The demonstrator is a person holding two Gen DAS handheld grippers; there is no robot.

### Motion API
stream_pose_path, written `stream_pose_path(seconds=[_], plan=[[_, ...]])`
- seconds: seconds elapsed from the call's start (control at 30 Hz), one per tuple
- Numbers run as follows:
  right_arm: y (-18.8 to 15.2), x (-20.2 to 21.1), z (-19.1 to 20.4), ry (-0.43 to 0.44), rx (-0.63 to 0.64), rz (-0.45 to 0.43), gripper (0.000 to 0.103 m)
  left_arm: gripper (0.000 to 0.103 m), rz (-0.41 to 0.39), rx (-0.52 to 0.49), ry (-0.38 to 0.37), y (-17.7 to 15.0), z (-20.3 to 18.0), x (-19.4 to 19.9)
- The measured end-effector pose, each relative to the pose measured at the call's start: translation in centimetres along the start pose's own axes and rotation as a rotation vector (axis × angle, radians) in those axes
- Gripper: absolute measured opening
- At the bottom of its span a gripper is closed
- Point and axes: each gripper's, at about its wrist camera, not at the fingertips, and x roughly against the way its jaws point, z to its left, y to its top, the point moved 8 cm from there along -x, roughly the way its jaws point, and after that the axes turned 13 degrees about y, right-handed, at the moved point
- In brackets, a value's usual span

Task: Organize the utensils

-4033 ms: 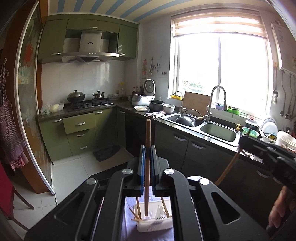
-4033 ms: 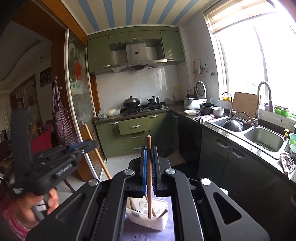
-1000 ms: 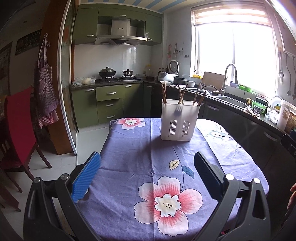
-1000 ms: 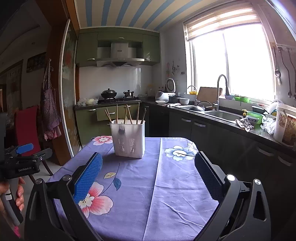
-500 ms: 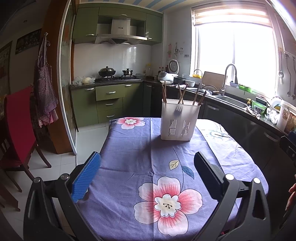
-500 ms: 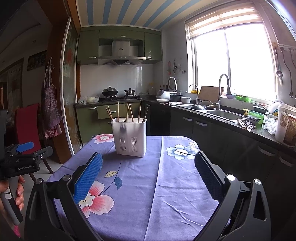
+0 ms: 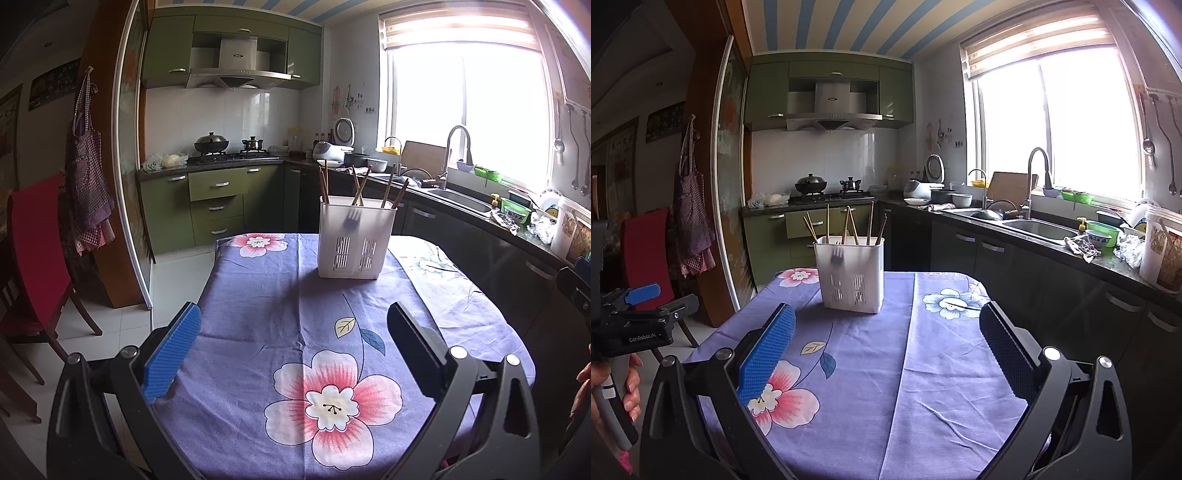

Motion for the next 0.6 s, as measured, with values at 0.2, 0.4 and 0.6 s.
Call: stream_pose_path(seconds=[0.2, 0.4, 0.6], plan=[[-0.09, -0.14, 0.06, 0.004, -0.001, 0.005, 0.098, 0.096, 0.000, 0.001, 0.000, -0.02, -0.04, 0.04], [-0.14, -0.14, 0.07, 0.004, 0.000, 0.005, 0.098, 0.096, -0.001, -0.001, 0.000, 0.01, -0.03, 0.02], [-0.16, -0.12, 0.15, 0.004, -0.001, 0.005, 0.098, 0.096, 0.001, 0.001, 0.000, -0.04, -0.03, -0.02]])
